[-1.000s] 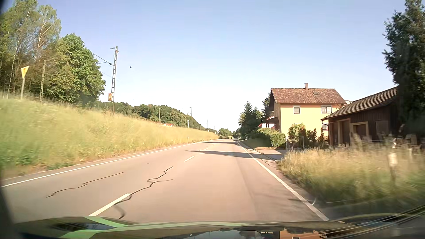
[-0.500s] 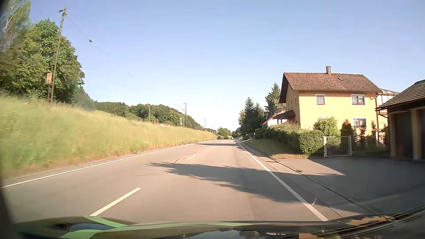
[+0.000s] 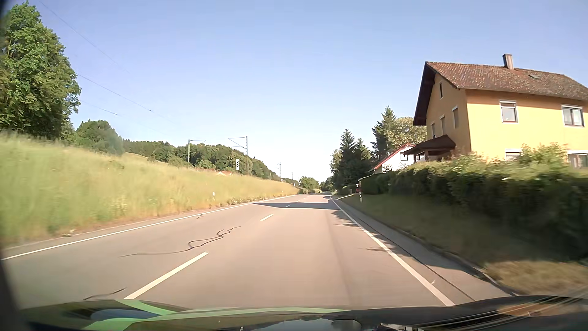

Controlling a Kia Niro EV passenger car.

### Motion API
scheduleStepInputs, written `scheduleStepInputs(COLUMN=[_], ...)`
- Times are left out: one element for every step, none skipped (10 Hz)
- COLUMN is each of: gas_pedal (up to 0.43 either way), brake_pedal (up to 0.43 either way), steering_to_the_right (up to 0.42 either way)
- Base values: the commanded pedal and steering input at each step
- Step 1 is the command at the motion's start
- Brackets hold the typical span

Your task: Follow the waypoints while adhering to traffic rules and regulations

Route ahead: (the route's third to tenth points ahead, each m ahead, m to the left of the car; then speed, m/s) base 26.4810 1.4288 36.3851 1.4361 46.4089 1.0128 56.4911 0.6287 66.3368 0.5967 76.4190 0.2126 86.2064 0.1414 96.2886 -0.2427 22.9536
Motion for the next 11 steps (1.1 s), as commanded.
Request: scheduleStepInputs(gas_pedal=[0.280, 0.299, 0.319, 0.331, 0.339, 0.339, 0.350, 0.350, 0.350, 0.339, 0.287], brake_pedal=[0.000, 0.000, 0.000, 0.000, 0.000, 0.000, 0.000, 0.000, 0.000, 0.000, 0.000], steering_to_the_right=[-0.001, -0.001, -0.001, -0.002, -0.001, -0.001, 0.000, 0.001, 0.001, 0.001, 0.001])
